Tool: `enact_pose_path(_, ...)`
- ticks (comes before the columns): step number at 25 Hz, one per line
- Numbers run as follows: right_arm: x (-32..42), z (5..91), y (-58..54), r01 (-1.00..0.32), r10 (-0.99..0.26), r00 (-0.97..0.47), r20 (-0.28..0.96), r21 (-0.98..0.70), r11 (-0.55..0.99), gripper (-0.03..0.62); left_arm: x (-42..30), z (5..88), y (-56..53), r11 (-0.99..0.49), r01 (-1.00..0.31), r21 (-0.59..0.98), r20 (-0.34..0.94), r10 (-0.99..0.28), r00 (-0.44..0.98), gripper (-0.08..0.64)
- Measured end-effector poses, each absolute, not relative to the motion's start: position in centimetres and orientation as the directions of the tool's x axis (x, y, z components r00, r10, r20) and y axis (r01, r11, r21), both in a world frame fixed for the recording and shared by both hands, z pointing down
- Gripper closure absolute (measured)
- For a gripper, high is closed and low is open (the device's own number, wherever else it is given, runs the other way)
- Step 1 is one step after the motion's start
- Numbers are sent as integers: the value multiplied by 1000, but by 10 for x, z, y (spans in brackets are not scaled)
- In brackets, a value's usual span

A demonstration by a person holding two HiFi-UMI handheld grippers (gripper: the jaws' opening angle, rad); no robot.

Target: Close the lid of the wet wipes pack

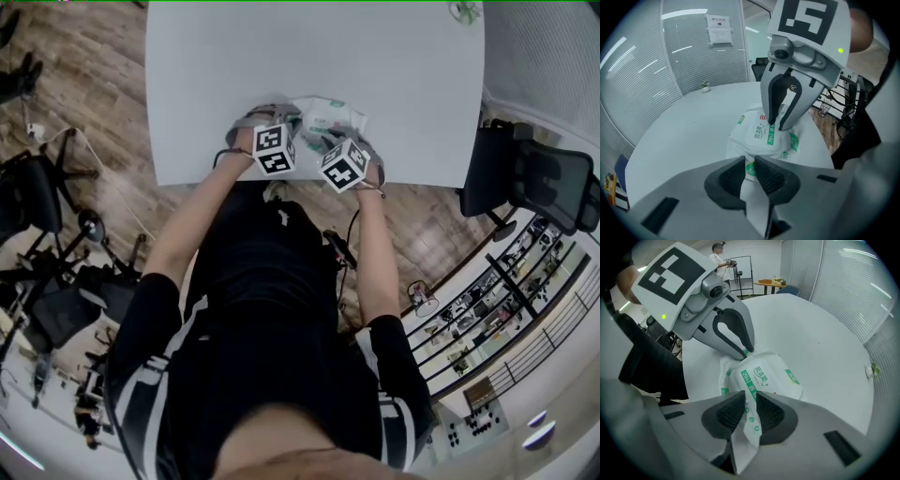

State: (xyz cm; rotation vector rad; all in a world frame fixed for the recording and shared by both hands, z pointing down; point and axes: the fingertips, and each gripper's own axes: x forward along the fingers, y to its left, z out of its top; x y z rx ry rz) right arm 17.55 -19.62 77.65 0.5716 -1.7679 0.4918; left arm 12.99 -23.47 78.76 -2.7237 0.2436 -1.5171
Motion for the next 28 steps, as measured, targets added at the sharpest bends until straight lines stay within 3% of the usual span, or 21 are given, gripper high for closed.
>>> enact_pose_path(8, 178, 764, -192, -677, -170, -269, 948, -60, 734, 491, 129, 783, -229, -987, -131, -97, 853, -151, 499, 482)
enact_pose_path(13, 183, 691, -185, -801, -382, -400, 833, -114, 588, 497, 126, 723, -223, -965, -242, -105, 807, -225, 547, 482)
enact_pose_path(17, 192, 611, -153, -887, -614, -414, 671, -146, 438, 530, 121, 648, -190, -893, -449, 23, 675, -317, 666, 485)
enact_pose_path(20, 207, 559, -117, -937, -759, -345, 552, -149, 317, 540, 105, 587, -158, -794, -605, 57, 542, -484, 687, 499)
enact_pose_path(23, 214, 522, -79, -947, -834, -320, 449, -147, 284, 541, 87, 533, -124, -713, -698, 67, 421, -615, 667, 505)
enact_pose_path(28, 216, 475, -17, -961, -893, -266, 363, -167, 219, 549, 65, 467, -55, -667, -743, 57, 300, -698, 650, 509)
